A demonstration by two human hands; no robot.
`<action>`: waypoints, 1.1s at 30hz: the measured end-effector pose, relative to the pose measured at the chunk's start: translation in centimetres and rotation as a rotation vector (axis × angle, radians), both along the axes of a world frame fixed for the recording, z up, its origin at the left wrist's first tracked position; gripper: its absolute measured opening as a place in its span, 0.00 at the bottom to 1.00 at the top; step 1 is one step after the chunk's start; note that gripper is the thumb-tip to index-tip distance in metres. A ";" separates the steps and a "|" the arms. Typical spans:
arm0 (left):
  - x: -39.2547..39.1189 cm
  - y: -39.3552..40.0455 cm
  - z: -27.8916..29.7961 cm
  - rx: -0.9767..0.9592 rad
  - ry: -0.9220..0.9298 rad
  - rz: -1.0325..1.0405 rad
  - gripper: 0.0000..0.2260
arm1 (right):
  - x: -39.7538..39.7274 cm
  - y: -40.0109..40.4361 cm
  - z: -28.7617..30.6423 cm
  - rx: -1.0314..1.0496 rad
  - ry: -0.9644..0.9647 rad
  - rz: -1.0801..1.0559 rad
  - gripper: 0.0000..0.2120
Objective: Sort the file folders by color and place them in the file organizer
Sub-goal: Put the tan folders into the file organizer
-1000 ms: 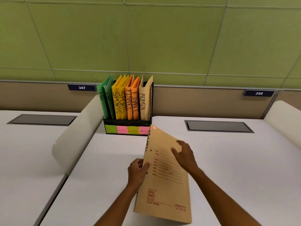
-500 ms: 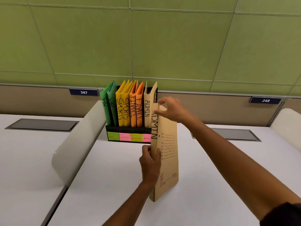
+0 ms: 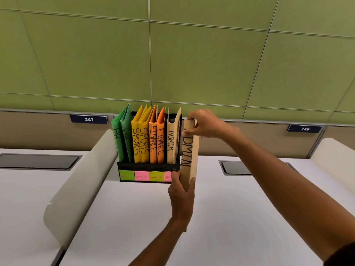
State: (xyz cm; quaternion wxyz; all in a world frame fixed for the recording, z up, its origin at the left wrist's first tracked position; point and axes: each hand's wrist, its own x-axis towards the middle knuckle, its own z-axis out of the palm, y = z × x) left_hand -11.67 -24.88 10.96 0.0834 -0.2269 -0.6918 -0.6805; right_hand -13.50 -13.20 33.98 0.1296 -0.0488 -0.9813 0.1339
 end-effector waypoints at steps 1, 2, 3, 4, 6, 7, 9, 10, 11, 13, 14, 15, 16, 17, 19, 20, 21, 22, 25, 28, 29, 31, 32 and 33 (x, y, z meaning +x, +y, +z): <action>-0.3 0.2 0.1 0.015 -0.009 -0.024 0.15 | -0.1 0.1 0.3 0.020 0.012 0.017 0.15; -0.7 0.3 0.2 0.024 -0.022 -0.049 0.15 | -0.2 0.2 0.5 0.042 0.027 0.032 0.13; -1.0 0.3 0.3 0.031 -0.035 -0.072 0.15 | -0.4 0.4 0.7 0.054 0.038 0.042 0.12; -1.4 0.3 0.4 0.039 -0.045 -0.090 0.16 | -0.5 0.5 0.9 0.056 0.047 0.048 0.12; -2.1 0.1 0.4 0.052 -0.032 -0.104 0.18 | -0.7 0.8 1.3 0.041 0.055 0.055 0.11; -2.5 -0.2 0.3 0.045 -0.002 -0.096 0.19 | -0.8 0.9 1.6 0.042 0.055 0.059 0.11; -3.8 -1.0 -0.4 0.020 0.060 -0.064 0.21 | -1.2 1.3 2.1 0.058 0.061 0.069 0.11; -4.5 -1.4 -0.9 0.013 0.074 -0.042 0.20 | -1.5 1.4 2.4 0.071 0.066 0.074 0.11; -5.3 -1.8 -1.4 0.004 0.071 -0.020 0.19 | -1.8 1.6 2.7 0.081 0.067 0.076 0.11; -7.1 -2.7 -2.5 -0.040 0.042 0.010 0.19 | -2.5 1.9 3.2 0.074 0.071 0.086 0.11; -8.1 -3.1 -3.0 -0.075 0.032 0.014 0.19 | -2.9 1.8 3.5 0.064 0.077 0.095 0.11; -9.0 -3.5 -3.6 -0.115 0.035 0.014 0.19 | -3.2 1.7 3.9 0.058 0.083 0.108 0.10; -10.0 -3.9 -4.1 -0.165 0.049 0.010 0.20 | -3.7 1.6 4.2 0.060 0.087 0.120 0.10; -11.1 -4.3 -4.6 -0.220 0.068 0.002 0.21 | -4.1 1.5 4.6 0.077 0.087 0.131 0.10; -13.1 -5.2 -5.6 -0.324 0.092 -0.026 0.23 | -5.1 1.2 5.3 0.134 0.084 0.142 0.10; -14.1 -5.6 -6.1 -0.369 0.101 -0.041 0.23 | -5.5 1.2 5.7 0.156 0.087 0.144 0.11; -15.0 -5.9 -6.5 -0.411 0.110 -0.052 0.23 | -5.9 1.2 6.0 0.168 0.093 0.145 0.11; -15.9 -6.2 -6.9 -0.447 0.115 -0.055 0.22 | -6.2 1.3 6.4 0.171 0.108 0.147 0.11; -18.2 -6.9 -8.3 -0.520 0.125 -0.045 0.21 | -6.9 1.6 7.3 0.160 0.171 0.139 0.11; -20.1 -7.0 -9.9 -0.540 0.141 -0.052 0.18 | -8.0 2.0 7.9 0.180 0.252 0.147 0.13; -20.5 -6.9 -10.2 -0.535 0.139 -0.055 0.17 | -8.3 2.1 7.9 0.197 0.275 0.153 0.13; -20.9 -6.5 -10.4 -0.530 0.134 -0.061 0.18 | -9.0 2.4 7.6 0.238 0.306 0.170 0.13; -21.2 -6.3 -10.4 -0.540 0.146 -0.059 0.20 | -9.4 2.6 7.4 0.256 0.320 0.179 0.13; -21.5 -6.2 -10.4 -0.553 0.174 -0.058 0.21 | -9.9 2.8 7.1 0.267 0.332 0.185 0.12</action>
